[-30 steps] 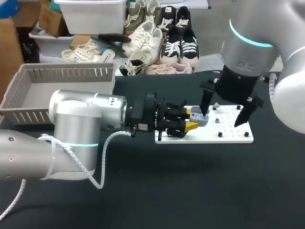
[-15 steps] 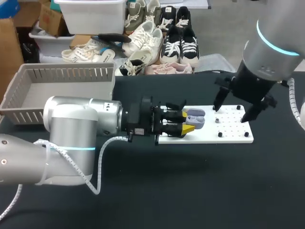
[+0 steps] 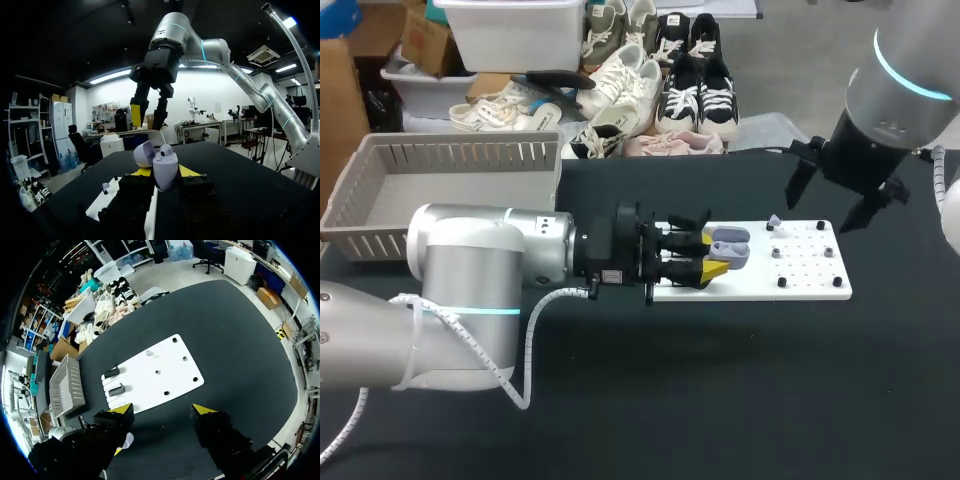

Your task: Pick up each earbud case from the left stands, insert the matching earbuds, close the lid, and place the case in the box.

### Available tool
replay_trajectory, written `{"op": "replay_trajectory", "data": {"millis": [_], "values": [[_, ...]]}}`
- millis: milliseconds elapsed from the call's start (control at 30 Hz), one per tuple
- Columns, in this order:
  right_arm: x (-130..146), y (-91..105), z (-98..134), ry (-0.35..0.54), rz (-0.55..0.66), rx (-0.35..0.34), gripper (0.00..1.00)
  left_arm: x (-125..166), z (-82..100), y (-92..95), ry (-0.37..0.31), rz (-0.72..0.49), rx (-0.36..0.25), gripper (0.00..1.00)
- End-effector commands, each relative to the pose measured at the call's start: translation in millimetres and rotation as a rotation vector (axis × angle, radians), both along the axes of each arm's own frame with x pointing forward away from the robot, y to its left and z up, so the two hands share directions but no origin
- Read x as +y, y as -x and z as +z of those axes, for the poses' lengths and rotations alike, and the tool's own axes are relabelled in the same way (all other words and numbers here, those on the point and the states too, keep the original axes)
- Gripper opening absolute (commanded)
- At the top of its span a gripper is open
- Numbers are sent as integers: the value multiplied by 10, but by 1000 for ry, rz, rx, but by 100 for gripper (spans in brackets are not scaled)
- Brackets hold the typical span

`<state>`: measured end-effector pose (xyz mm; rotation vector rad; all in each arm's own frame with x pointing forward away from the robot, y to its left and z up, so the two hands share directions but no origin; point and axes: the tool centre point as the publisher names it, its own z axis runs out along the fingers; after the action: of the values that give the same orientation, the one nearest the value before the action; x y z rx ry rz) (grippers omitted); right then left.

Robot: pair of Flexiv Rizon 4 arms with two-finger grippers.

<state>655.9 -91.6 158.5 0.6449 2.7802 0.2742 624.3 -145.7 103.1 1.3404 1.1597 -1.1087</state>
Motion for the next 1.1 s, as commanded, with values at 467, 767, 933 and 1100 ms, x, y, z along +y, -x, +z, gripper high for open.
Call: {"op": "replay_trajectory", "data": {"millis": [467,767,933,1100], "values": [[56,-686,-517,14,95,33,61,-7,0,17,1,9,-2,0],[31,-906,-733,10,131,17,57,-7,0,17,1,9,-2,0],[39,-970,-841,2,152,9,54,-7,0,17,1,9,-2,0],[30,-1031,-933,-1,157,10,54,-7,0,17,1,9,-2,0]]}}
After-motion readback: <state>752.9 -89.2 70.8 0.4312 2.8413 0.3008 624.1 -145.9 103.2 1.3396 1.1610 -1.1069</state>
